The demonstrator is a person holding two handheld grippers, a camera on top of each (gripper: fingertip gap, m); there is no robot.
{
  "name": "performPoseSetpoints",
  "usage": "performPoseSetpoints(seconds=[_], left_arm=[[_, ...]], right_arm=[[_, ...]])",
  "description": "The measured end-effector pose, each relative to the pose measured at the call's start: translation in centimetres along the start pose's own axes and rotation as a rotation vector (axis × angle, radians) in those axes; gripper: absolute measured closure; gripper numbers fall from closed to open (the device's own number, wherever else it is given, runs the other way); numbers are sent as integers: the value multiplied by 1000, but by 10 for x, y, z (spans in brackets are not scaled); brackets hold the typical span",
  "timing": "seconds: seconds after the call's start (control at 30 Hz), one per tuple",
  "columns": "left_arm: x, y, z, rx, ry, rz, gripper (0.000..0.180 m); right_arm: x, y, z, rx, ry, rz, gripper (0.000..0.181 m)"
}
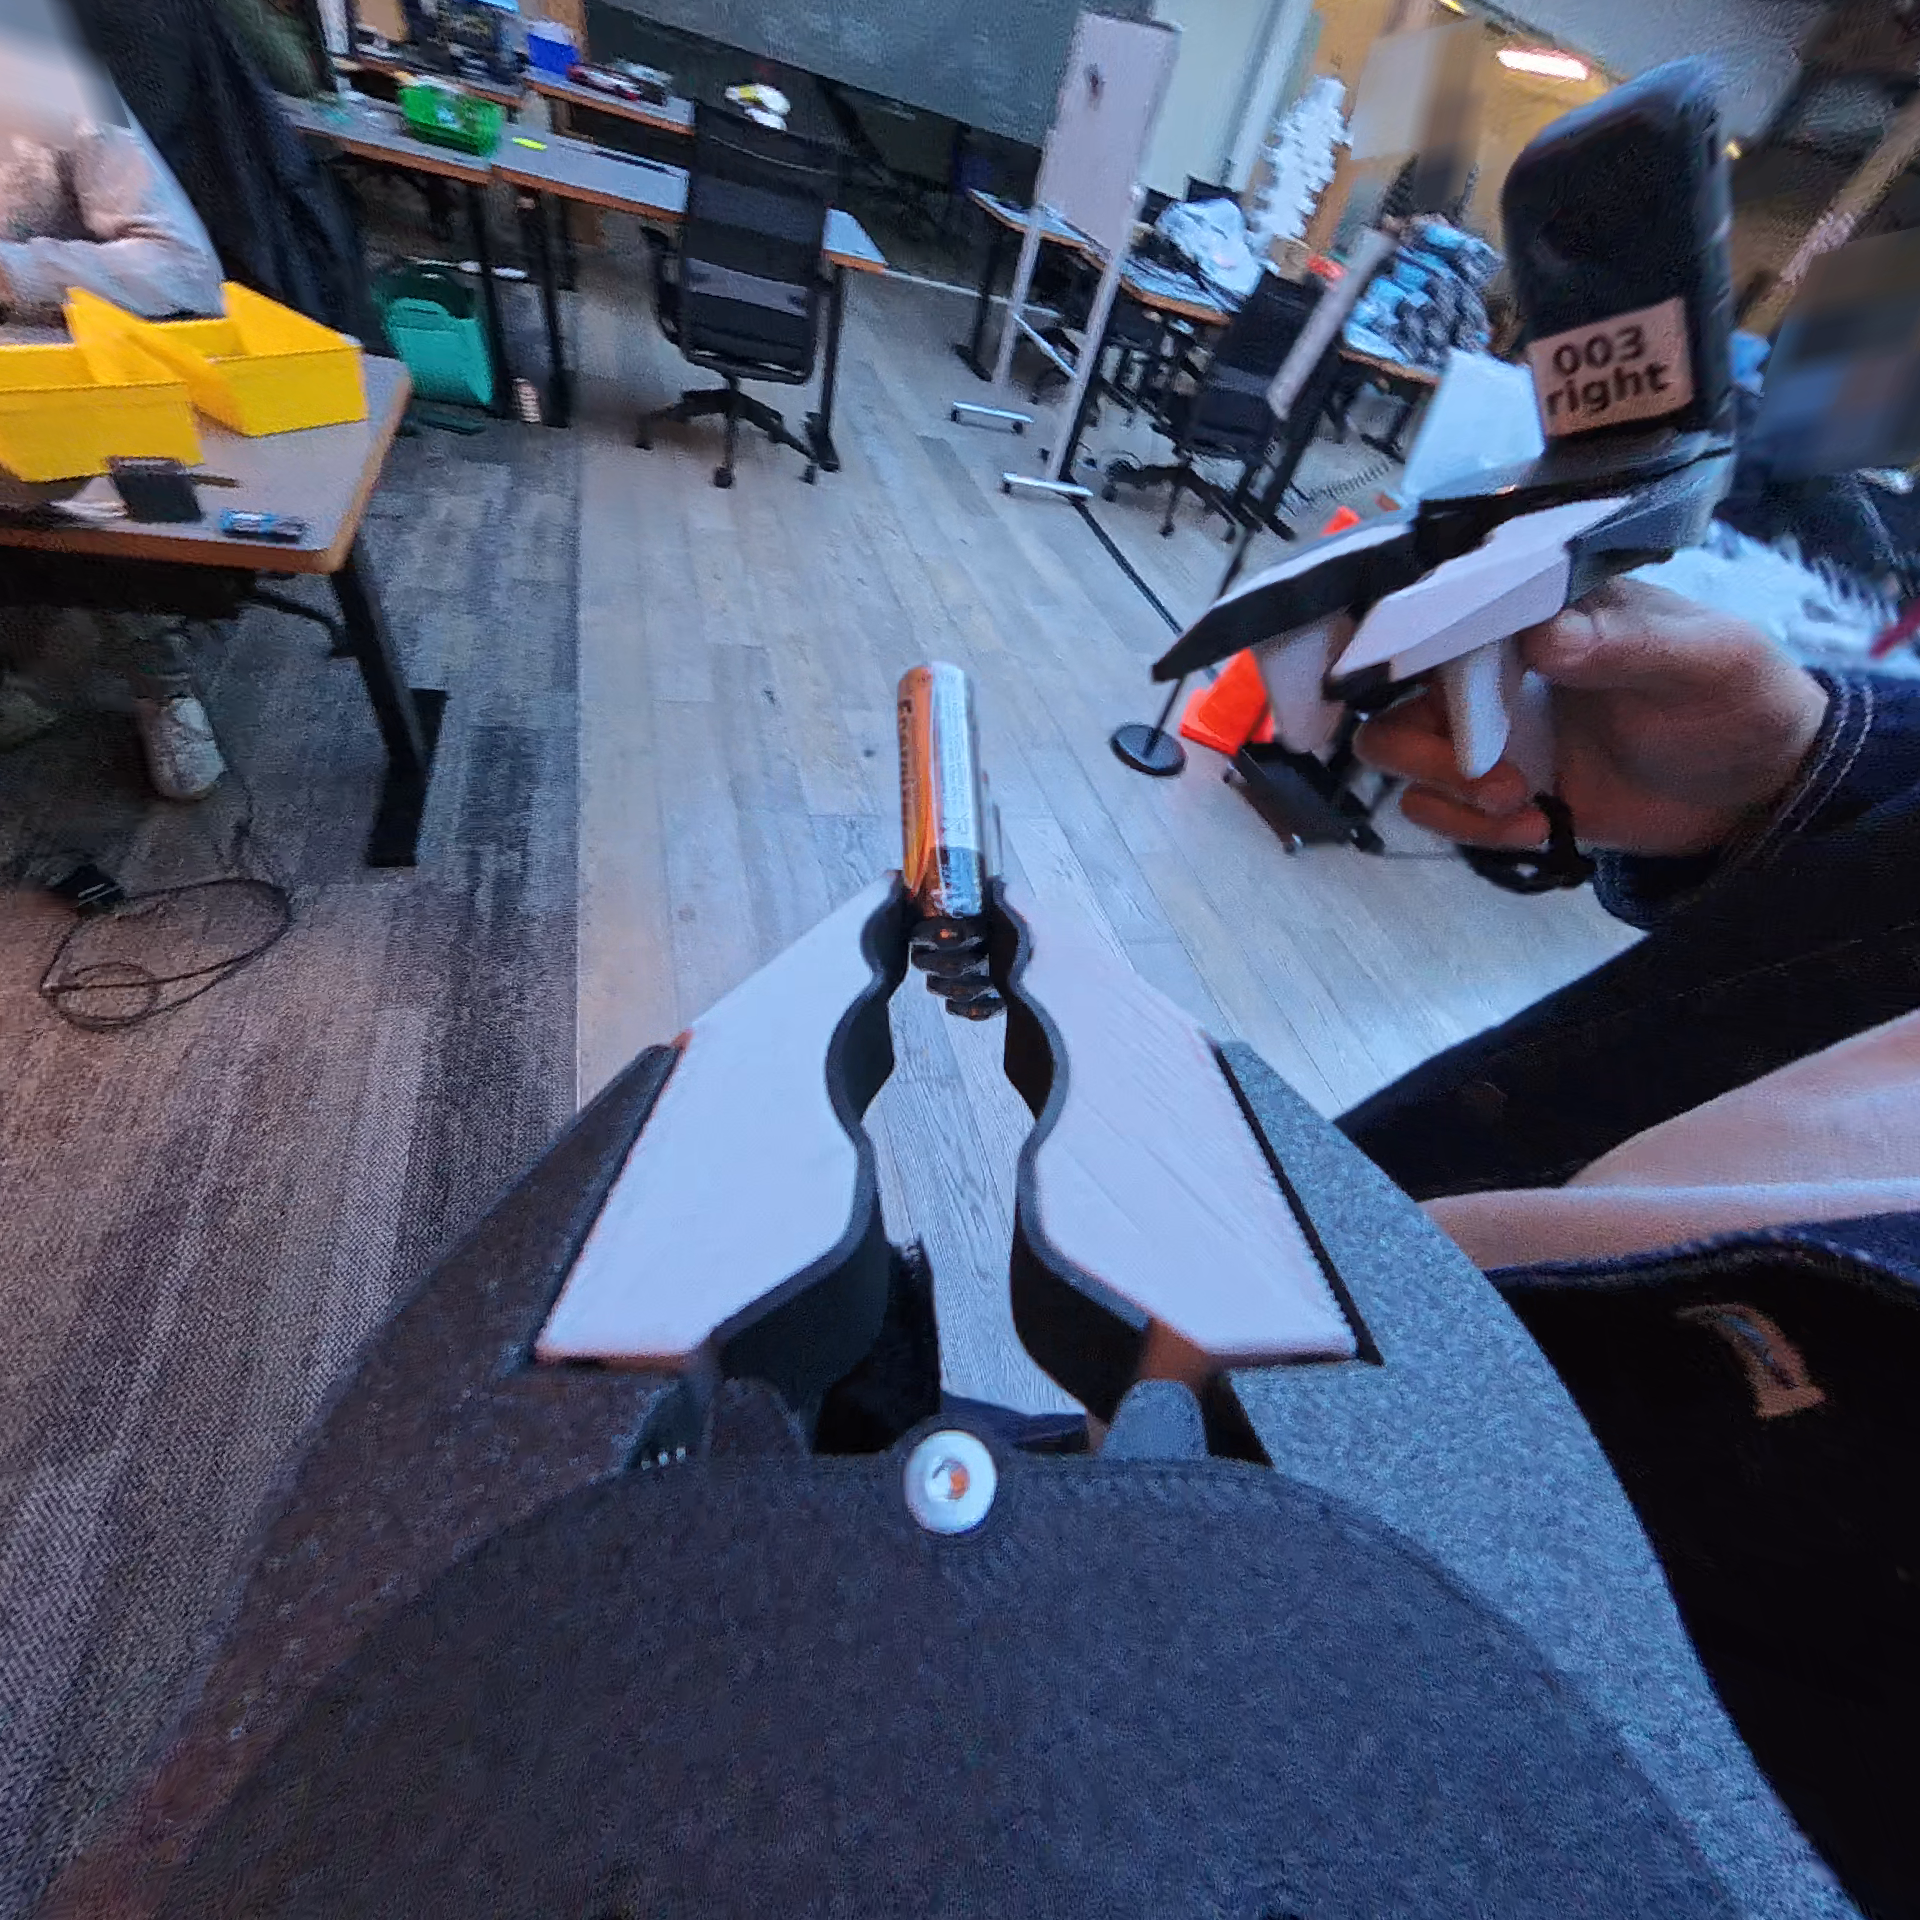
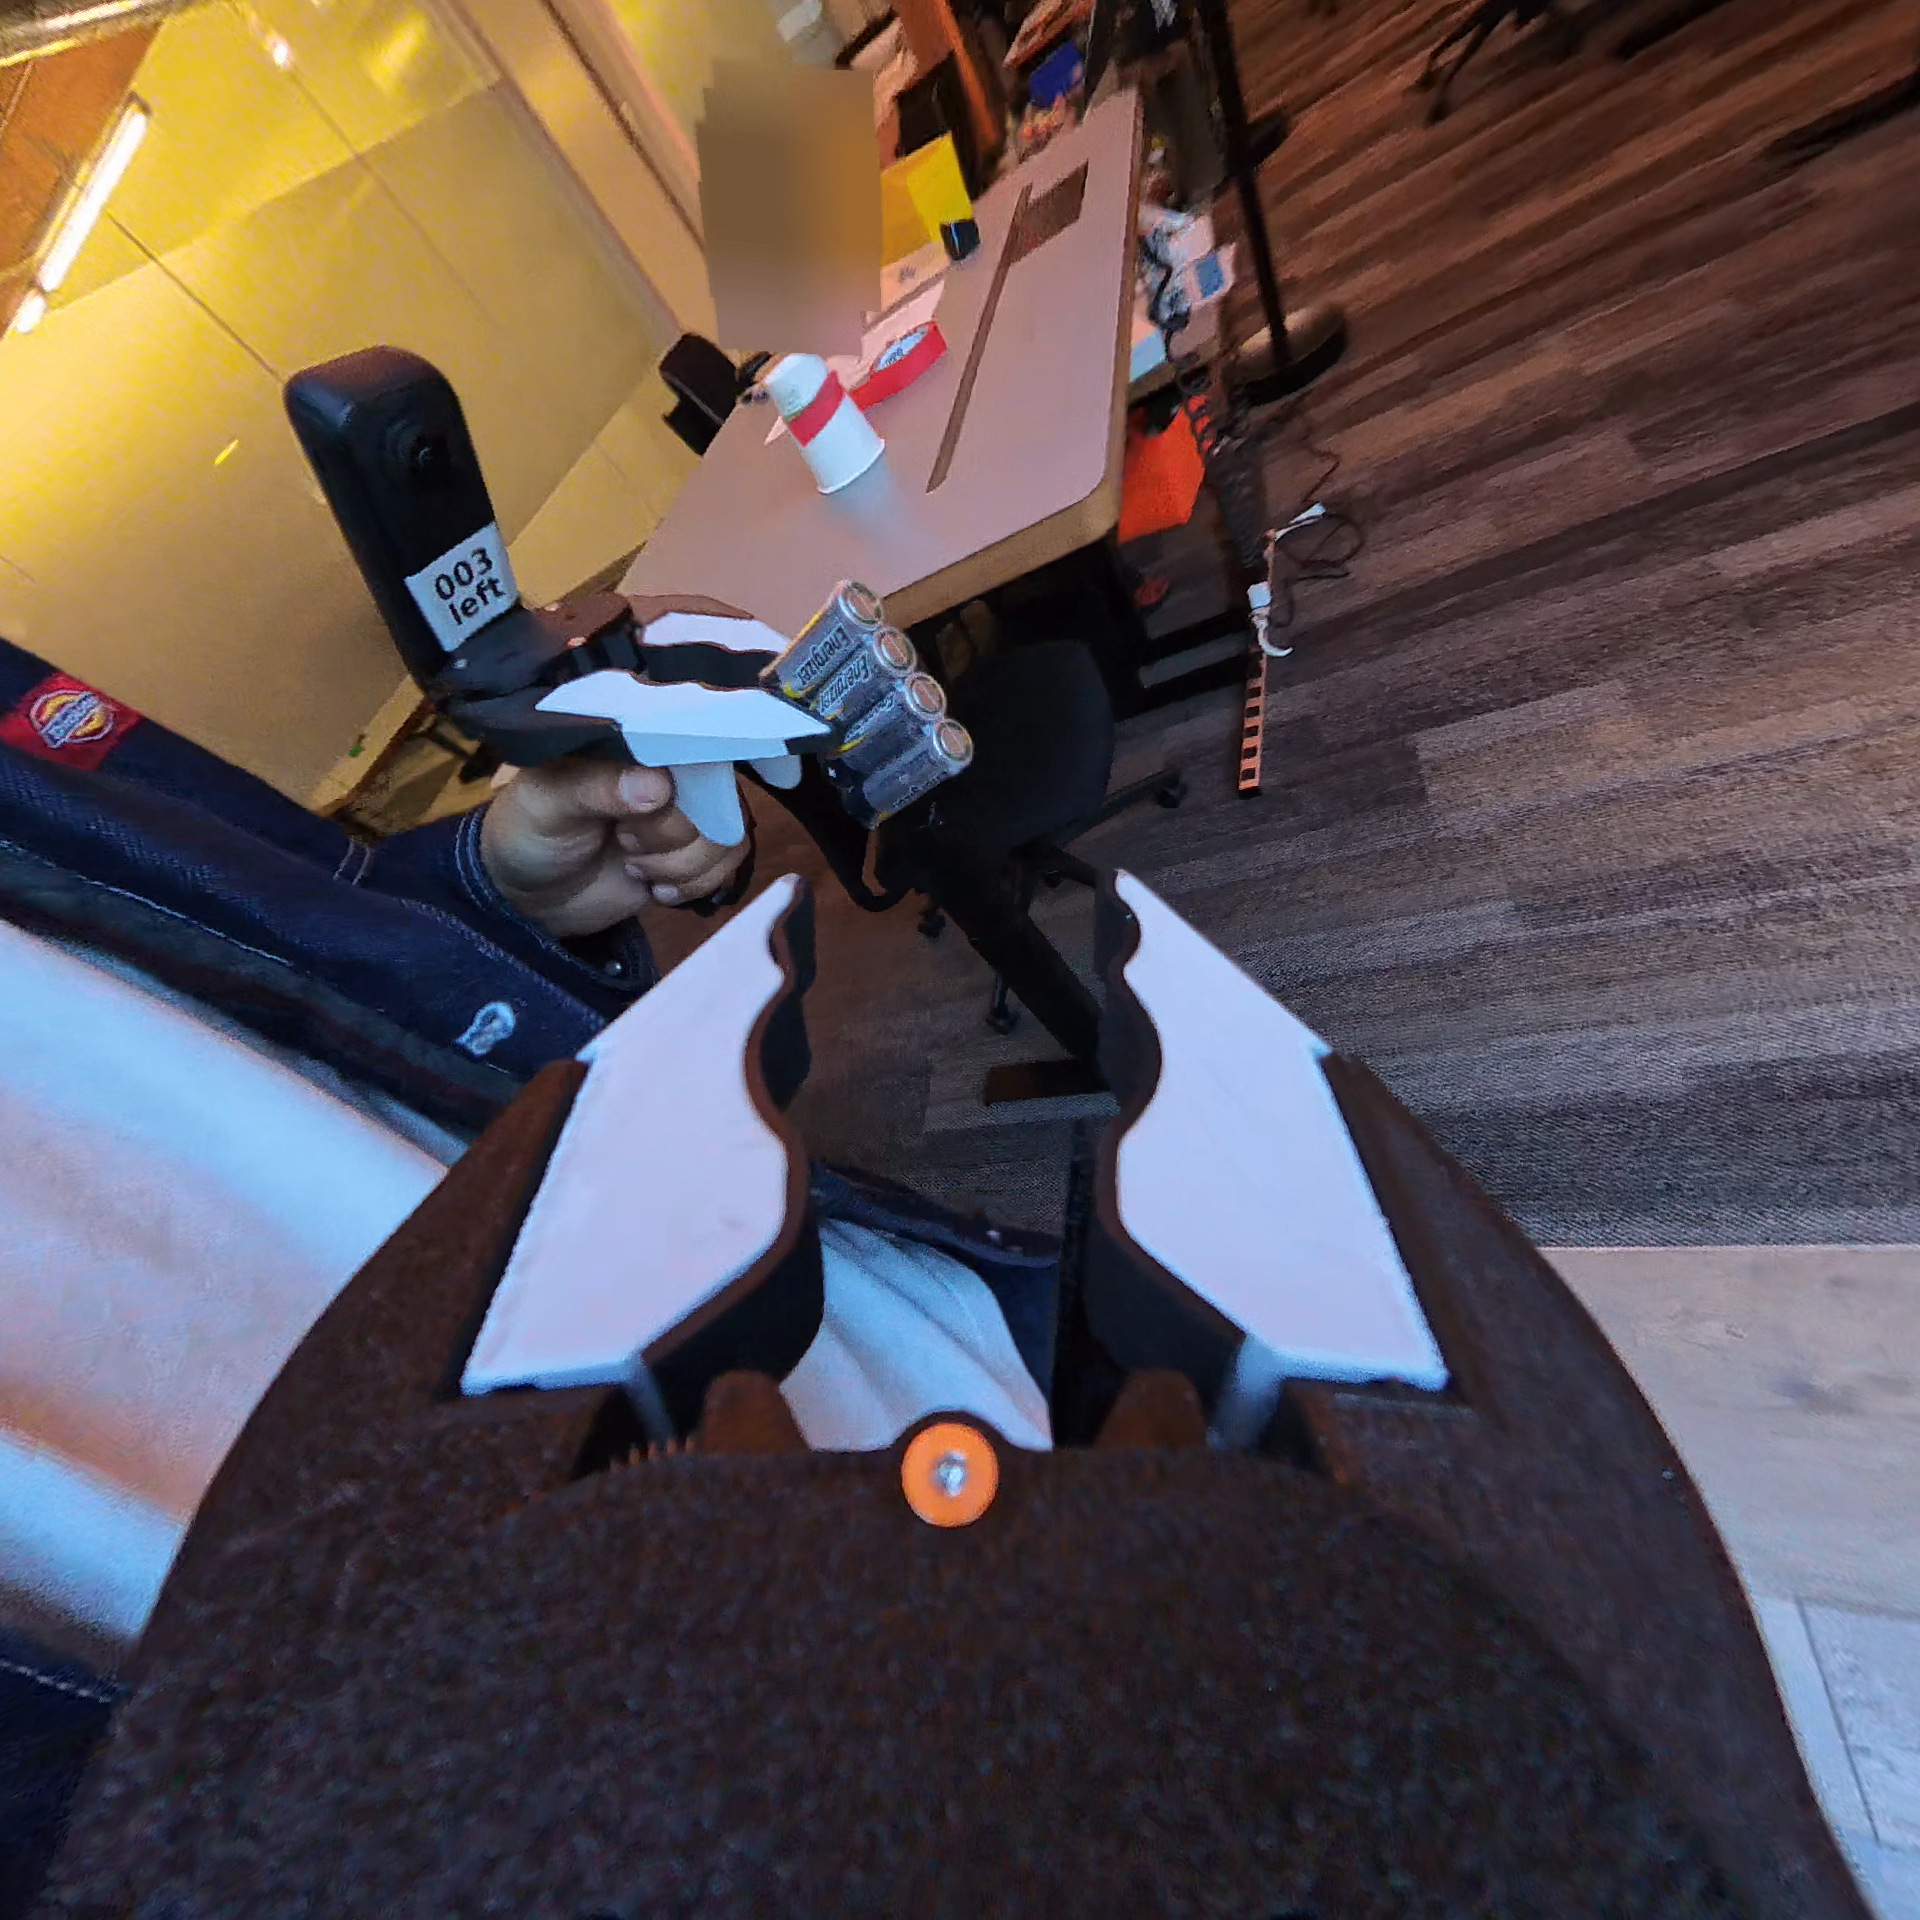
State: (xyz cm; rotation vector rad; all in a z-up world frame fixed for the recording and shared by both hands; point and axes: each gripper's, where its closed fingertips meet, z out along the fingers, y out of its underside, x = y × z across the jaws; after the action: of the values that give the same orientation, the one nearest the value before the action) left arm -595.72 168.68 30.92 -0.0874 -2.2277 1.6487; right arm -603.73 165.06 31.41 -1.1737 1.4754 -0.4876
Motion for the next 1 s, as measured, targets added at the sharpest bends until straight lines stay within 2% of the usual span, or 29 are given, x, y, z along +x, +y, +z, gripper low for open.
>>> performPoseSetpoints(seconds=[0.1, 0.23, 0.37, 0.47, 0.7, 1.0], left_arm=[[-88, -38, 33, 44, -60, -73, 168], [-206, -76, 59, 9, -219, -81, 168], [-358, -93, 80, -143, -446, -86, 168], [-485, -118, 89, -231, -575, -87, 168], [-750, -203, 73, -187, -631, -172, 168], [-1107, -249, -17, -152, -801, -240, 168]], right_arm=[[61, -75, 76, -45, -126, 8, 128], [129, -148, 176, -176, -257, -71, 129], [206, -206, 283, -275, -398, -55, 126], [273, -259, 365, -298, -421, -96, 126], [408, -428, 600, -328, -547, -63, 125], [481, -612, 956, -434, -744, -275, 126]])
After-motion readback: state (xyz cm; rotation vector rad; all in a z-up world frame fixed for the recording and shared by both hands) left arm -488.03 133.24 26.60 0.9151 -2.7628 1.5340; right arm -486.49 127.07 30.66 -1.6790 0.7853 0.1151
